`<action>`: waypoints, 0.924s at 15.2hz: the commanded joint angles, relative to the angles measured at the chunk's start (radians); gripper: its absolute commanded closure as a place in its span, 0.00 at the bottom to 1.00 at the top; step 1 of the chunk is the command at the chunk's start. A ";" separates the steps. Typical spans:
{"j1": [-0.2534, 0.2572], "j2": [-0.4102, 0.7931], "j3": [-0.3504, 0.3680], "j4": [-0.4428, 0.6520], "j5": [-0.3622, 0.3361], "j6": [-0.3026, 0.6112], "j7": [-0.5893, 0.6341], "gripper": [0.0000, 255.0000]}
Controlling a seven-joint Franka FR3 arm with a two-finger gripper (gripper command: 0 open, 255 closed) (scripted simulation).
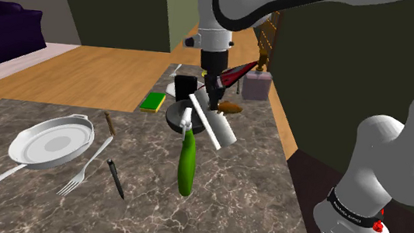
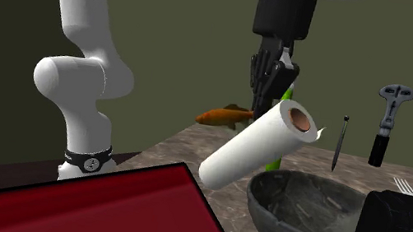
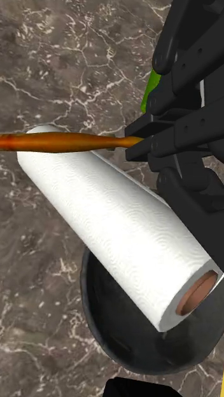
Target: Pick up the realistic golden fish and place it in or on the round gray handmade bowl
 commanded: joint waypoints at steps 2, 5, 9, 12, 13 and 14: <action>-0.005 0.129 -0.014 0.134 0.011 -0.009 -0.024 1.00; -0.012 0.252 -0.023 0.279 0.026 -0.034 -0.042 1.00; -0.026 0.394 -0.029 0.447 0.045 -0.063 -0.061 1.00; -0.025 0.397 -0.028 0.412 0.046 -0.024 -0.065 1.00; -0.025 0.399 -0.028 0.400 0.047 -0.012 -0.066 1.00; -0.025 0.401 -0.028 0.389 0.048 0.001 -0.068 1.00</action>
